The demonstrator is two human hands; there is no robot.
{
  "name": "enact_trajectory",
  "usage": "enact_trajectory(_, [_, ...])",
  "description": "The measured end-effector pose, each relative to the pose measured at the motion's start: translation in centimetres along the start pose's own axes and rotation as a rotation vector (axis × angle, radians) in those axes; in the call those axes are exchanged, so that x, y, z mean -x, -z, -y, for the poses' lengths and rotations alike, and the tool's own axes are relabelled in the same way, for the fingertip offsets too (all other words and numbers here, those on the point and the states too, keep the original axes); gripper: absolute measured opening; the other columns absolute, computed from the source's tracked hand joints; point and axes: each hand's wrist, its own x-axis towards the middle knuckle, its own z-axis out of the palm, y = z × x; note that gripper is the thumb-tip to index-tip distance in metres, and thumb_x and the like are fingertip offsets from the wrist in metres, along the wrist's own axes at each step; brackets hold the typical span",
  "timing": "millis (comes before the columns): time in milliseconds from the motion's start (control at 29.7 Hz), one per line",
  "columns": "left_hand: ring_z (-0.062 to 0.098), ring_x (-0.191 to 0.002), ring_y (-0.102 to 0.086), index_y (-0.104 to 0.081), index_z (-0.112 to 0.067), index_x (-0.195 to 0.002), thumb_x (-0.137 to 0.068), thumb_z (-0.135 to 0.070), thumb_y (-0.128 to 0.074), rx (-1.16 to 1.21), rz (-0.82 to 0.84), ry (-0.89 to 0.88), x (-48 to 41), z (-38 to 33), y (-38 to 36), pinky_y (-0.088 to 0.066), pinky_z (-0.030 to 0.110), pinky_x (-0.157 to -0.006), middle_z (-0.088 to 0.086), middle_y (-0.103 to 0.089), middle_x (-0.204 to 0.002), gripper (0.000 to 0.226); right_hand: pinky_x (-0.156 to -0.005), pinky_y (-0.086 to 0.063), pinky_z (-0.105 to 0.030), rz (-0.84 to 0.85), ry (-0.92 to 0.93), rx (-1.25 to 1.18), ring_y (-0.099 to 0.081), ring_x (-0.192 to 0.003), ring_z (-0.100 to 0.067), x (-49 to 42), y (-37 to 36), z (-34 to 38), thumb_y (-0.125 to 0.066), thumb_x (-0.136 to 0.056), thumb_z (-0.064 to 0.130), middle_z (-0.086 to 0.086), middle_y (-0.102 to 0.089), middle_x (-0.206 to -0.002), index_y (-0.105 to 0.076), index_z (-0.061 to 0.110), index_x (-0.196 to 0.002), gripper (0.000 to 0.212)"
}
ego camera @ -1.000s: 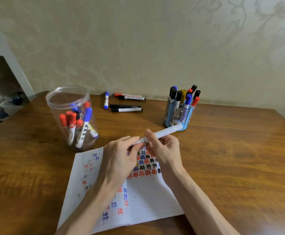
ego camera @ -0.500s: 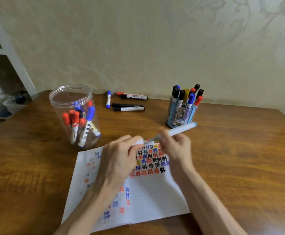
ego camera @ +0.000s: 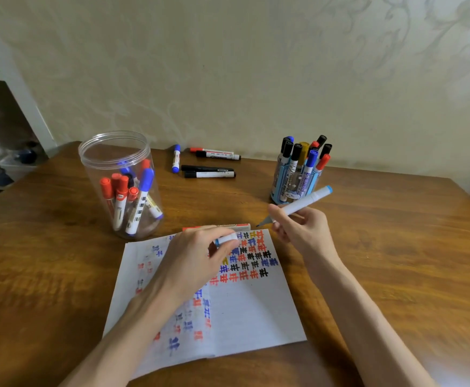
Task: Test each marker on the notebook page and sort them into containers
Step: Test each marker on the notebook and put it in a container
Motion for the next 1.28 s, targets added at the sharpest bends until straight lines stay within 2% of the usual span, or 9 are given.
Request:
enact_trajectory(67, [-0.003, -0.097, -0.067, -0.075, -0.027, -0.120, -0.094, -0.041, -0.068, -0.019, 0.003, 0.014, 0.0, 0.0, 0.1, -0.060, 0.021, -0.078, -0.016, -0.074, -0.112, 0.030, -0.058, -0.052, -0.016, 0.013, 0.016, 0.090, -0.068, -0.060, -0.005, 0.6, 0.4, 0.1, -0.079, -0.092, 0.035, 0.000, -0.075, -0.072, -0.074, 0.007, -0.093, 0.028])
enact_trajectory(202, [-0.006, -0.091, -0.065, -0.072, -0.027, -0.124, -0.094, -0.042, -0.066, -0.038, 0.021, 0.041, 0.2, -0.1, 0.1, -0.055, 0.011, -0.072, -0.015, -0.073, -0.114, 0.034, -0.059, -0.055, -0.020, 0.028, 0.074, 0.235, -0.073, -0.062, -0.009, 2.6, 1.9, -1.5, -0.078, -0.093, 0.028, 0.003, -0.076, -0.070, -0.076, 0.012, -0.088, 0.017])
enact_trajectory(336, [-0.002, -0.093, -0.068, -0.071, -0.027, -0.125, -0.091, -0.052, -0.056, -0.029, 0.026, 0.048, 0.2, 0.0, 0.0, -0.059, 0.017, -0.073, -0.014, -0.073, -0.116, 0.046, -0.053, -0.049, -0.016, -0.028, 0.103, 0.243, -0.068, -0.056, -0.005, 3.7, 2.8, -3.1, -0.077, -0.093, 0.022, 0.007, -0.074, -0.064, -0.076, 0.012, -0.077, 0.019])
enact_trajectory(471, [-0.004, -0.094, -0.067, -0.072, -0.027, -0.126, -0.092, -0.050, -0.058, -0.015, 0.046, 0.026, 0.3, 0.2, 0.0, -0.056, 0.011, -0.073, -0.015, -0.072, -0.118, 0.043, -0.055, -0.052, -0.016, -0.030, 0.140, 0.233, -0.072, -0.062, -0.007, 3.8, 2.8, -3.5, -0.076, -0.094, 0.019, 0.007, -0.075, -0.066, -0.074, 0.009, -0.078, 0.018])
enact_trajectory(572, [-0.008, -0.094, -0.066, -0.071, -0.028, -0.127, -0.093, -0.046, -0.063, 0.011, 0.058, 0.023, 0.3, 0.2, -0.1, -0.054, 0.008, -0.072, -0.017, -0.071, -0.119, 0.039, -0.059, -0.058, -0.023, -0.006, 0.166, 0.274, -0.075, -0.070, -0.012, 3.7, 2.8, -3.8, -0.076, -0.093, 0.022, 0.006, -0.077, -0.073, -0.074, 0.015, -0.077, 0.017])
enact_trajectory(773, [-0.019, -0.092, -0.057, -0.072, -0.030, -0.126, -0.089, -0.053, -0.058, 0.005, 0.097, -0.012, 0.3, 0.1, -0.1, -0.045, 0.001, -0.072, -0.026, -0.064, -0.111, 0.046, -0.067, -0.064, -0.033, 0.033, 0.204, 0.318, -0.076, -0.075, -0.013, 3.5, 2.8, -4.1, -0.075, -0.093, 0.023, 0.007, -0.078, -0.079, -0.072, 0.015, -0.076, 0.019])
enact_trajectory(941, [-0.010, -0.096, -0.061, -0.072, -0.030, -0.125, -0.091, -0.043, -0.067, -0.023, 0.096, -0.028, 0.3, 0.4, -0.2, -0.051, 0.010, -0.079, -0.019, -0.070, -0.116, 0.036, -0.068, -0.063, -0.031, 0.063, 0.256, 0.345, -0.076, -0.079, -0.010, 3.5, 2.8, -4.2, -0.075, -0.094, 0.023, 0.008, -0.079, -0.083, -0.071, 0.019, -0.076, 0.019])
enact_trajectory(1076, [-0.017, -0.090, -0.057, -0.073, -0.029, -0.124, -0.091, -0.040, -0.070, -0.035, 0.097, -0.021, 0.4, 0.4, -0.2, -0.045, 0.004, -0.076, -0.018, -0.070, -0.117, 0.036, -0.068, -0.063, -0.028, 0.056, 0.308, 0.375, -0.076, -0.082, -0.007, 3.4, 2.8, -4.5, -0.075, -0.093, 0.024, 0.009, -0.078, -0.086, -0.067, 0.019, -0.078, 0.019])
enact_trajectory(1278, [-0.004, -0.099, -0.063, -0.073, -0.027, -0.124, -0.090, -0.042, -0.068, -0.043, 0.103, -0.023, 0.4, 0.4, -0.2, -0.048, 0.007, -0.079, -0.014, -0.072, -0.118, 0.037, -0.067, -0.062, -0.028, 0.045, 0.294, 0.332, -0.077, -0.082, -0.010, 3.3, 3.0, -4.7, -0.075, -0.094, 0.022, 0.005, -0.079, -0.087, -0.068, 0.013, -0.079, 0.019])
